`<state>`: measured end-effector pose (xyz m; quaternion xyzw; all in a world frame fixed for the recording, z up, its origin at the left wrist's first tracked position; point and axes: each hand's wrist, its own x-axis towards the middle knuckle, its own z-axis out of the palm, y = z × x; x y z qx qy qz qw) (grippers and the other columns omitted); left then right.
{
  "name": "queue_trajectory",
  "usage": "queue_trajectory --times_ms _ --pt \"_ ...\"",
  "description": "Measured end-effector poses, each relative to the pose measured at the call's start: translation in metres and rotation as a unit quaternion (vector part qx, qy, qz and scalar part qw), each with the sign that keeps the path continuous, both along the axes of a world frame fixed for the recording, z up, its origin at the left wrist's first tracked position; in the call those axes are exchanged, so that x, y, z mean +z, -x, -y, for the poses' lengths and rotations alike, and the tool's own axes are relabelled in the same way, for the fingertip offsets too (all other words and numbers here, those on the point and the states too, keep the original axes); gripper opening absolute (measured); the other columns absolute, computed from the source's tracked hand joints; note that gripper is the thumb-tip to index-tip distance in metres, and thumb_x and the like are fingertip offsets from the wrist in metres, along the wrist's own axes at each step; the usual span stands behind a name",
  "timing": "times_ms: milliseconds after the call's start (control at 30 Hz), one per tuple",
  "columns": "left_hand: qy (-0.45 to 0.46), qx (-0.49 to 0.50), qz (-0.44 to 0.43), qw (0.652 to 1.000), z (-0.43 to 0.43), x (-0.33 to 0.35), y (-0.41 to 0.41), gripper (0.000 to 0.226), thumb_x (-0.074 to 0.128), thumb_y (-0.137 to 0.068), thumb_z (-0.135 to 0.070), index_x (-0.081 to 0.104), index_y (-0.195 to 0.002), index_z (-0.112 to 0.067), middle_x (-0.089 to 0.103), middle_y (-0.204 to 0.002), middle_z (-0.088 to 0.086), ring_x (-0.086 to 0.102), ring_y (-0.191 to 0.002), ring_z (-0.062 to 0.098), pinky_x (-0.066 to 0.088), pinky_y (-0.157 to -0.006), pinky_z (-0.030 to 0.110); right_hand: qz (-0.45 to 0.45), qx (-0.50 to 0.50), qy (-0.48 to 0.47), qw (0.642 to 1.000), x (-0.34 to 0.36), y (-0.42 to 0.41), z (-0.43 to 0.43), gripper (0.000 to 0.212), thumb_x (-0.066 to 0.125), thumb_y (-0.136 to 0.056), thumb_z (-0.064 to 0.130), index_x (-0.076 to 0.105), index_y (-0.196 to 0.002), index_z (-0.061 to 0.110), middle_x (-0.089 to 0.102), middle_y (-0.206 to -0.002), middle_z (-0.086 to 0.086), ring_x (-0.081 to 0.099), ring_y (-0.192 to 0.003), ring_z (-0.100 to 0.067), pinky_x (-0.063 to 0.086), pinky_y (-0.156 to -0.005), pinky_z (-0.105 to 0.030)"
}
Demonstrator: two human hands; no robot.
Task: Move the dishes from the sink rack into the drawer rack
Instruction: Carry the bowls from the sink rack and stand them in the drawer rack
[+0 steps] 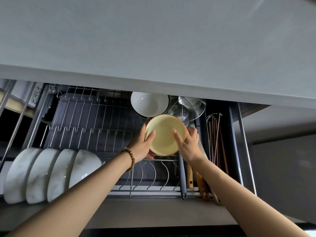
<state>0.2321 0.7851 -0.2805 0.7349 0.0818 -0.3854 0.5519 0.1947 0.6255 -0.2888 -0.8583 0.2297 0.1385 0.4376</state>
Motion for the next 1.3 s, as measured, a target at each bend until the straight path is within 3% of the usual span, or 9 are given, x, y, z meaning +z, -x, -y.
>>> queue_trajectory --times_ms 167,300,433,533,600,700,833,1033,1300 --pt "0.039 0.007 0.062 0.997 -0.007 0.023 -0.003 0.038 0.037 -0.096 -0.040 0.025 -0.131 -0.050 0.043 -0.128 -0.006 0.063 -0.094 0.022 0.058 -0.052 0.029 0.030 0.009 0.023 0.999 0.018 0.002 -0.008 0.052 0.040 -0.096 0.050 0.033 -0.145 0.034 0.028 -0.139 -0.005 0.015 -0.136 -0.021 0.014 -0.117 -0.037" --pt "0.074 0.047 0.086 0.992 -0.019 0.049 -0.001 0.018 0.038 -0.095 -0.040 0.037 -0.111 -0.047 0.052 -0.107 -0.017 0.061 -0.091 0.012 0.058 -0.070 0.049 0.067 0.031 -0.031 0.997 0.051 0.005 -0.019 0.060 0.036 -0.092 0.055 0.029 -0.147 0.033 0.034 -0.140 0.002 0.023 -0.133 -0.011 0.017 -0.117 -0.034" --pt "0.022 0.029 0.094 0.995 -0.045 0.070 0.001 0.049 0.024 -0.096 -0.046 0.021 -0.143 -0.033 0.030 -0.123 -0.028 0.036 -0.117 0.001 0.039 -0.106 0.037 0.024 0.075 -0.234 0.969 0.092 0.008 -0.032 0.060 0.033 -0.092 0.060 0.019 -0.148 0.042 0.033 -0.138 0.040 0.028 -0.134 0.009 0.028 -0.111 -0.019" --pt "-0.024 0.006 0.046 0.999 -0.070 0.073 0.002 0.077 0.012 -0.080 -0.070 0.025 -0.144 -0.030 0.051 -0.129 -0.013 0.052 -0.115 0.013 0.045 -0.099 0.037 -0.008 0.107 -0.277 0.955 0.104 0.008 -0.042 0.056 0.045 -0.091 0.057 0.027 -0.144 0.049 0.050 -0.126 0.033 0.049 -0.118 0.009 0.043 -0.096 -0.019" --pt "-0.004 -0.006 -0.002 1.000 -0.084 0.073 0.002 0.087 0.009 -0.066 -0.076 0.045 -0.128 -0.026 0.070 -0.105 0.002 0.068 -0.090 0.014 0.058 -0.079 0.035 -0.024 0.103 -0.293 0.950 0.106 0.007 -0.049 0.059 0.055 -0.087 0.054 0.033 -0.142 0.048 0.063 -0.124 0.005 0.061 -0.115 -0.012 0.050 -0.097 -0.032" --pt "0.025 -0.017 -0.045 0.998 -0.102 0.068 0.001 0.089 0.014 -0.056 -0.085 0.056 -0.109 -0.026 0.074 -0.080 0.000 0.071 -0.067 0.014 0.060 -0.060 0.030 -0.056 0.066 -0.329 0.940 0.102 0.010 -0.060 0.058 0.057 -0.080 0.046 0.042 -0.137 0.045 0.067 -0.118 -0.001 0.065 -0.109 -0.026 0.052 -0.095 -0.039" --pt "-0.005 -0.029 0.018 0.999 -0.132 0.053 0.007 0.078 0.012 -0.077 -0.074 0.043 -0.133 -0.028 0.052 -0.128 -0.005 0.064 -0.097 0.014 0.056 -0.081 0.031 -0.107 0.044 -0.292 0.949 0.093 0.017 -0.078 0.037 0.058 -0.089 0.037 0.046 -0.121 0.050 0.063 -0.113 -0.009 0.067 -0.100 -0.027 0.058 -0.083 -0.037" --pt "-0.250 -0.271 0.260 0.892 -0.175 0.037 0.009 0.096 -0.008 -0.071 -0.081 0.056 -0.118 -0.027 0.062 -0.118 -0.005 0.048 -0.120 0.017 0.039 -0.100 0.035 -0.162 0.109 -0.150 0.969 0.071 0.023 -0.106 0.049 0.055 -0.094 0.035 0.037 -0.140 0.032 0.045 -0.136 -0.009 0.056 -0.107 -0.023 0.058 -0.074 -0.035" --pt "-0.297 -0.336 0.145 0.882 -0.183 0.032 0.007 0.059 0.003 -0.096 -0.049 0.050 -0.129 -0.039 0.035 -0.147 -0.018 0.011 -0.143 0.010 0.000 -0.118 0.036 -0.238 0.127 -0.064 0.961 0.042 0.015 -0.130 0.053 0.053 -0.096 0.032 0.031 -0.143 0.023 0.046 -0.139 -0.011 0.056 -0.102 -0.026 0.055 -0.078 -0.038"
